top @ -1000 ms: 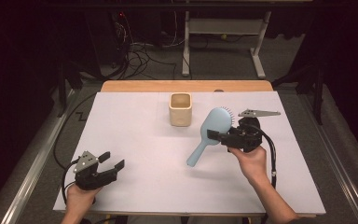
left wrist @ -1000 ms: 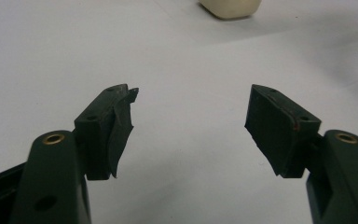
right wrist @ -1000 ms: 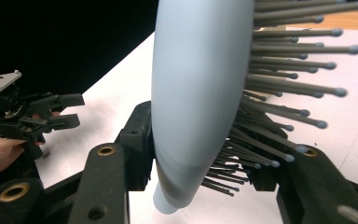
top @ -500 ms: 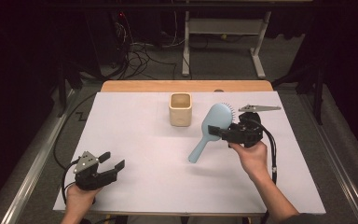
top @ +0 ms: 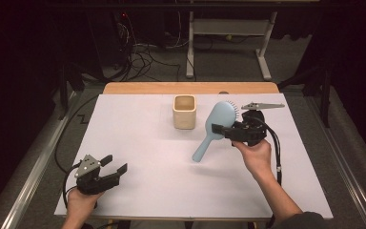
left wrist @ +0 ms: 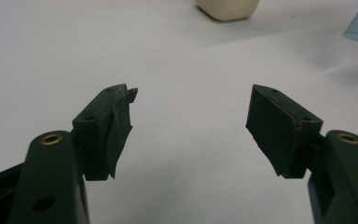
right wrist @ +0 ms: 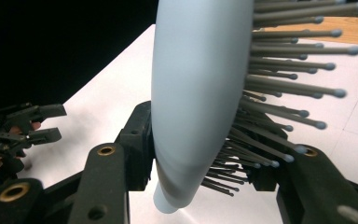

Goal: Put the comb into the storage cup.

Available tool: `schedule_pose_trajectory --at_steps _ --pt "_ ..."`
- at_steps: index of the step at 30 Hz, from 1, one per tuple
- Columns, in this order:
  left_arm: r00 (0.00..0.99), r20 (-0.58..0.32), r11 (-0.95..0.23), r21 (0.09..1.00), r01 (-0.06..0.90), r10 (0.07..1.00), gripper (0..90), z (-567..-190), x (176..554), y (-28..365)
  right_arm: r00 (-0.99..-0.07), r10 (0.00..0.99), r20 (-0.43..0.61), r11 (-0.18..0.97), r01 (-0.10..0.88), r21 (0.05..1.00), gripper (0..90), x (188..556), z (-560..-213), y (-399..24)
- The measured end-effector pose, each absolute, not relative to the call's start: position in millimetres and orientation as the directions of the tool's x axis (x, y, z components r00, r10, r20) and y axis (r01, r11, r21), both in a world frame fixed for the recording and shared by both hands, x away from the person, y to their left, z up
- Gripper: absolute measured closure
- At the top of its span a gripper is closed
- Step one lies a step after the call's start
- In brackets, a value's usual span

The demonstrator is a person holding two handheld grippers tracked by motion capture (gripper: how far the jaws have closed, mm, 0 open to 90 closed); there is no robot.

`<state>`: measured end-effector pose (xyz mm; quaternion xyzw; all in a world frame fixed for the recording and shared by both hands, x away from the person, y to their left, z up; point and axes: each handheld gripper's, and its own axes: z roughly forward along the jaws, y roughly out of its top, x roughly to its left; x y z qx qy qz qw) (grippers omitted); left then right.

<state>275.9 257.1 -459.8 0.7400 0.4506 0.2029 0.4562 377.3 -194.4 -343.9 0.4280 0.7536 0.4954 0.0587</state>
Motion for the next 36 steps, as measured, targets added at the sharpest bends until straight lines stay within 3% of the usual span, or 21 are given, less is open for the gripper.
schedule_pose_trajectory --at_steps 12,36 --pt "0.511 -0.110 -0.175 0.861 0.477 0.853 30.8 -459.8 275.4 256.3 -0.624 0.728 0.283 0.177 0.571 0.802 53.2 377.3 -335.7 -190.9" --pt "0.513 -0.110 -0.176 0.861 0.477 0.852 30.5 -460.3 275.2 256.0 -0.610 0.733 0.301 0.126 0.556 0.821 53.0 390.7 -318.0 -193.6"
